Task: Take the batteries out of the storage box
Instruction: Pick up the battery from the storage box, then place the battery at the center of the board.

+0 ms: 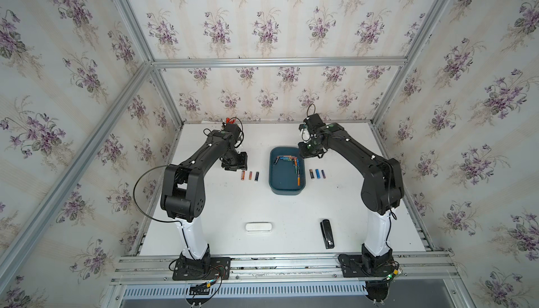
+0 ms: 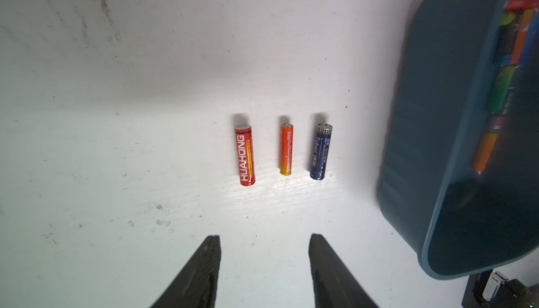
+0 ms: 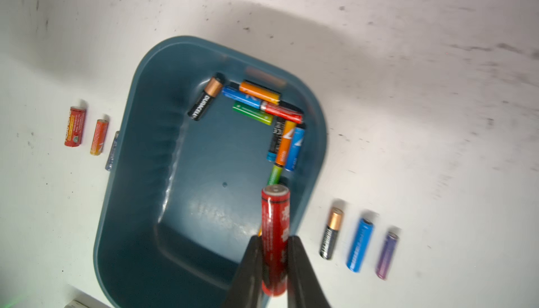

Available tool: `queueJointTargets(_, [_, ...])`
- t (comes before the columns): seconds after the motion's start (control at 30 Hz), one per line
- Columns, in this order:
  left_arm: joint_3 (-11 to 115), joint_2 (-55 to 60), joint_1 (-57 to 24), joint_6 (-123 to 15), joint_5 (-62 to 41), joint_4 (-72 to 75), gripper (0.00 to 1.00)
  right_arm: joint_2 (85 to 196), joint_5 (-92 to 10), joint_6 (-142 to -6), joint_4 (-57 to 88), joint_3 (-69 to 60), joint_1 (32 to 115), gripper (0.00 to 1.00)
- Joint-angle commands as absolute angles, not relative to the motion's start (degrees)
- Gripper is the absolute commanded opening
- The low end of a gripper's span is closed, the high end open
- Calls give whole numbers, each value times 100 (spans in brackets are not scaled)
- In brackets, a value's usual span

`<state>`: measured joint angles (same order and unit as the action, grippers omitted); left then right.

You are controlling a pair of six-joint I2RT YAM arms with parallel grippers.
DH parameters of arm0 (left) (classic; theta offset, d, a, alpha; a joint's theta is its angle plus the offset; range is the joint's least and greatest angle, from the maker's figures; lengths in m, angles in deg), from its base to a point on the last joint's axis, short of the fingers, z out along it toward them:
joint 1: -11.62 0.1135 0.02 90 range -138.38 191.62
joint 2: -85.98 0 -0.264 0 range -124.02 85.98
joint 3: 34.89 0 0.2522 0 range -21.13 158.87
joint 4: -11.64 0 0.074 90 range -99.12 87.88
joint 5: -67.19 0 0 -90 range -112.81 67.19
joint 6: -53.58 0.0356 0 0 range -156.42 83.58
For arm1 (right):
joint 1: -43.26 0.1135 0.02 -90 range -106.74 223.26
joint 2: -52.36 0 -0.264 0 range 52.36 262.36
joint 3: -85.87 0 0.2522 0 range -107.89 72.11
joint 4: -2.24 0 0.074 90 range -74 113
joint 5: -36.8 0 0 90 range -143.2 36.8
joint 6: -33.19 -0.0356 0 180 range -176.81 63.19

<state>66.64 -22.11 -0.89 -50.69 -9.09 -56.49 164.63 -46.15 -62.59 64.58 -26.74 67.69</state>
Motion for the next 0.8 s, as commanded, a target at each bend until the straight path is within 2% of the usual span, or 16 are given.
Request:
queueJointTargets(0.0, [6745, -2201, -97, -4996, -884, -5759, 54, 16117, -4677, -6187, 6491, -2263, 6399, 16])
queueJointTargets(0.17, [6784, -2238, -144, -5031, -875, -5769, 54, 15710, -4790, -5968, 6198, -1207, 5702, 16])
queueJointTargets(0.37, [6798, -2348, -222, -5053, -892, -5793, 54, 15798, -4905, -5884, 5872, -465, 5451, 17])
queueJointTargets(0.77, [6861, -2466, -264, -5067, -918, -5801, 55, 16358, -5117, -5783, 5710, -452, 5408, 19])
